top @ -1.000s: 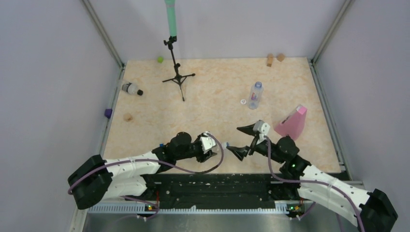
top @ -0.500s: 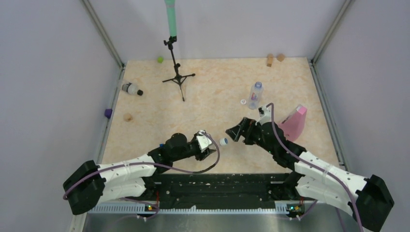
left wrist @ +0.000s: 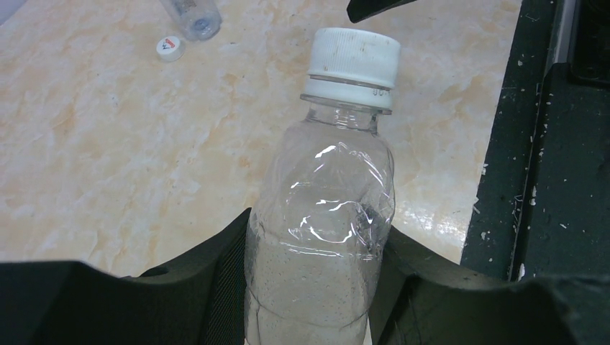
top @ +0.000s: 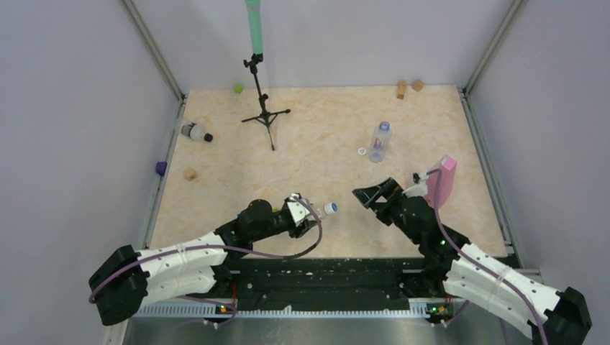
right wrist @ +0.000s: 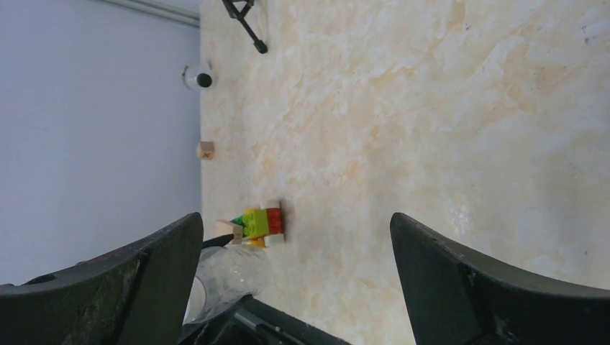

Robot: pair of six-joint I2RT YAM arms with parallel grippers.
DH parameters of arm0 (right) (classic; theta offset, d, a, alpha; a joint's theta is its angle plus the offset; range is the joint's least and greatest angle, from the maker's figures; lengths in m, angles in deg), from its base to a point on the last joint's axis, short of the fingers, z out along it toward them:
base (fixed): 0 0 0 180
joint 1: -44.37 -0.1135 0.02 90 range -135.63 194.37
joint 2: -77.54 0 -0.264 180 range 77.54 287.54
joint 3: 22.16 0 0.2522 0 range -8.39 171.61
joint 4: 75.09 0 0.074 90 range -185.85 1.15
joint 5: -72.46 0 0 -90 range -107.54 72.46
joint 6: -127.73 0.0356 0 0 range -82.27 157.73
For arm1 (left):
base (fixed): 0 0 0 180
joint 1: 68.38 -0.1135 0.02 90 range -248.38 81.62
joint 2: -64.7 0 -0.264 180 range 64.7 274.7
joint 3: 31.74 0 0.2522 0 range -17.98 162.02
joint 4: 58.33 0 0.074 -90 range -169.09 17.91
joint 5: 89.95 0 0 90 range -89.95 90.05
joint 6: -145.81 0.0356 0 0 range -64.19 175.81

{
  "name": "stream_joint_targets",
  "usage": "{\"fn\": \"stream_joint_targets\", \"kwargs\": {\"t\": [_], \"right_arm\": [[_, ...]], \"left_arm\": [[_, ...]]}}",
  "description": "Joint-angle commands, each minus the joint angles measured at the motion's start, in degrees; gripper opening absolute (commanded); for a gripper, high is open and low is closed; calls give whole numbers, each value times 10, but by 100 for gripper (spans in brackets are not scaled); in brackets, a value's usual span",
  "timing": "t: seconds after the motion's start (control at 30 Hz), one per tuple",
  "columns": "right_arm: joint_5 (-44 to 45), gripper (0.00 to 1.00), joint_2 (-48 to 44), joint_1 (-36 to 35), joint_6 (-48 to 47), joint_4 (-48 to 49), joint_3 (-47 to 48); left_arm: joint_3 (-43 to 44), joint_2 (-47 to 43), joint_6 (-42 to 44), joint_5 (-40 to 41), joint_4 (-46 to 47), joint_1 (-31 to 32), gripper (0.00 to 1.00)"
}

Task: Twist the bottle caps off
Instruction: Unscrew the bottle cap from the plastic bottle.

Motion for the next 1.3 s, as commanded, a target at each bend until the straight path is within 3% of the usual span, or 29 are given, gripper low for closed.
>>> {"fn": "stream_joint_targets", "kwargs": {"t": [0.0,0.2,0.4,0.47,0.73,0.9,1.13,1.27], "right_arm": [[-9,99,64,1,-66,-104,118],[-14,99,177,1,-74,-190,193],[-96,95,156,1,-11,27,92],[-98,93,147,1,6,55,79],[-155,90,144,0,-21,40,115],[-212,83,166,-2,-13,93,114],[-230,68,192,-12,-34,77,134],[-222,65,204,-12,-52,38,146]], "left_arm": [[-11,-16,-7,13,31,2,0],[-11,-4,-12,13,41,2,0],[-14,-8,-2,30,24,2,0],[-19,-16,4,38,21,2,0],[-32,-23,19,38,38,2,0],[-23,4,18,36,38,2,0],[1,25,8,43,9,2,0],[-4,21,5,47,15,3,0]]}}
